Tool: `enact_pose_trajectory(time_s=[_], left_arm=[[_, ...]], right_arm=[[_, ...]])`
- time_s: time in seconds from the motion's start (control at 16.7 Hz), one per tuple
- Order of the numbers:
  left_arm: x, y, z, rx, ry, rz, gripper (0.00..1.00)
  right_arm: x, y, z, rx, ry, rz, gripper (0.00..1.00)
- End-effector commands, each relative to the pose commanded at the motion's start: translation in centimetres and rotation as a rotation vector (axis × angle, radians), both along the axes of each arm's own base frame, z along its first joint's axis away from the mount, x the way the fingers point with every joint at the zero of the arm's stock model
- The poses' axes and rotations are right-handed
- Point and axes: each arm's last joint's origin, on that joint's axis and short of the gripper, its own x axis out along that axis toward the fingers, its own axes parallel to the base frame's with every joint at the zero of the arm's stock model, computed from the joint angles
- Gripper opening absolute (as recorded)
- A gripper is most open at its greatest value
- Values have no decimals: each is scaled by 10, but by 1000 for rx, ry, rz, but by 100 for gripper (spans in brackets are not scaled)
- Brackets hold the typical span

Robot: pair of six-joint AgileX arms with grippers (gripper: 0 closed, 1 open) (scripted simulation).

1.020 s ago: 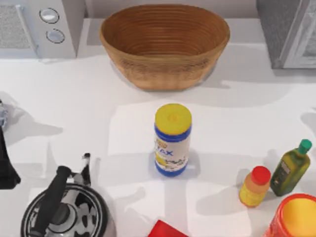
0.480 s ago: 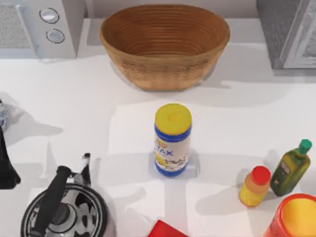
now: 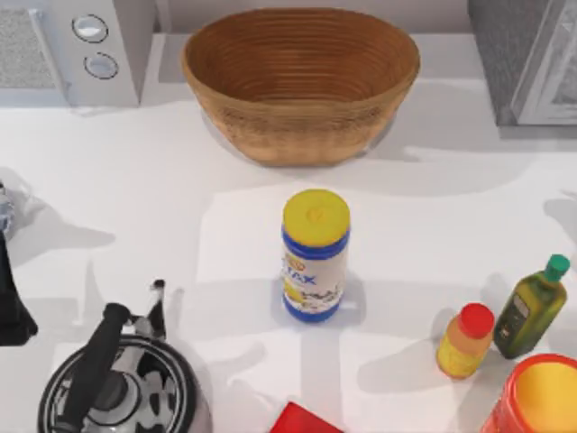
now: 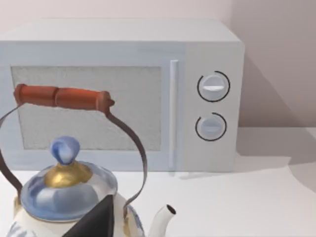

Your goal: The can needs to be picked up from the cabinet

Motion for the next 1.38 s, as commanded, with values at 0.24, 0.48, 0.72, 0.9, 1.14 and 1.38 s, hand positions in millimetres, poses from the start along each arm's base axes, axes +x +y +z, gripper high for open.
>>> enact_pose_trajectory(time_s=[0.24, 0.48, 0.72, 0.9, 1.14, 1.38], left_arm=[[0, 0, 0, 0, 0, 0, 100], [0, 0, 0, 0, 0, 0, 100], [0, 0, 0, 0, 0, 0, 100], [0, 0, 0, 0, 0, 0, 100], [0, 0, 0, 0, 0, 0, 100], [0, 0, 0, 0, 0, 0, 100]], right_arm=[[-8, -15, -4, -22, -17, -57, 0], [-12, -20, -5, -32, -24, -73, 0], [-12, -20, -5, -32, -24, -73, 15], [-12, -20, -5, -32, -24, -73, 38], [-12, -20, -5, -32, -24, -73, 68], [-12, -20, -5, -32, -24, -73, 98]])
